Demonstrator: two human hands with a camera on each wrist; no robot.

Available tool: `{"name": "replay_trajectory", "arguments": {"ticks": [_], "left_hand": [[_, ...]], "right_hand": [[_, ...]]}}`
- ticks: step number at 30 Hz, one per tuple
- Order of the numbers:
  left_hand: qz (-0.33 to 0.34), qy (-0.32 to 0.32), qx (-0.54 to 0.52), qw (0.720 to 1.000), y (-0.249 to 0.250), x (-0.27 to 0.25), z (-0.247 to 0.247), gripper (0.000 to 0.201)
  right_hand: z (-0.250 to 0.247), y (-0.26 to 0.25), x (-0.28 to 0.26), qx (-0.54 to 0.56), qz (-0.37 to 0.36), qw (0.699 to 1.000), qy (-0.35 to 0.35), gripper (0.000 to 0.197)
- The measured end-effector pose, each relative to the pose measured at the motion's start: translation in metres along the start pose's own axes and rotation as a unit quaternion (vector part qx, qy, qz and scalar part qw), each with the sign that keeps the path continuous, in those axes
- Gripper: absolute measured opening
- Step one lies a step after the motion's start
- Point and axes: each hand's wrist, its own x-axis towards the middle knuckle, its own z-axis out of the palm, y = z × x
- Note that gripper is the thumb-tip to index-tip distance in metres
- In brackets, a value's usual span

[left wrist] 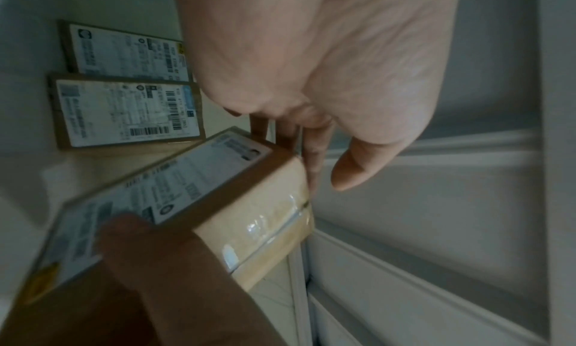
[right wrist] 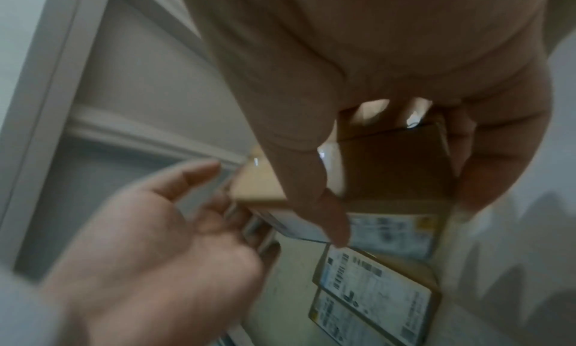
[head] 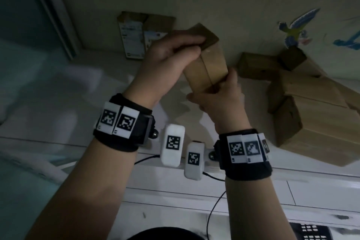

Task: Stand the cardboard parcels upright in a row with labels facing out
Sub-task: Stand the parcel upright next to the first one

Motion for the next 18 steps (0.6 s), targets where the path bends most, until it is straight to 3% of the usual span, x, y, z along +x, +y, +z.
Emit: {"name": "replay_trajectory", "arguments": {"ticks": [4, 9, 14, 18], "left_hand": [[0.014, -0.024, -0.007, 1.000, 0.009, -0.004, -0.002, 0.024], [-0.043, 0.052, -0.065, 0.996, -0.005, 0.003, -0.016, 0.062], [-0.097, 0.084, -0.068, 0.989, -0.023, 0.000, -0.017, 0.047], [-0.176, 0.028, -0.112, 0.978, -0.025, -0.004, -0.017, 0.056]], "right_hand": [[0.006, 0.003, -0.006, 0.006, 0.028, 0.999, -0.020, 0.101], [-0.007, -0.006, -0.008, 0.110, 0.059, 0.987, -0.097, 0.063], [-0.015, -0.004, -0.005, 0.171, 0.084, 0.971, -0.144, 0.048], [-0.021, -0.004, -0.004, 0.160, 0.090, 0.956, -0.231, 0.049]]}}
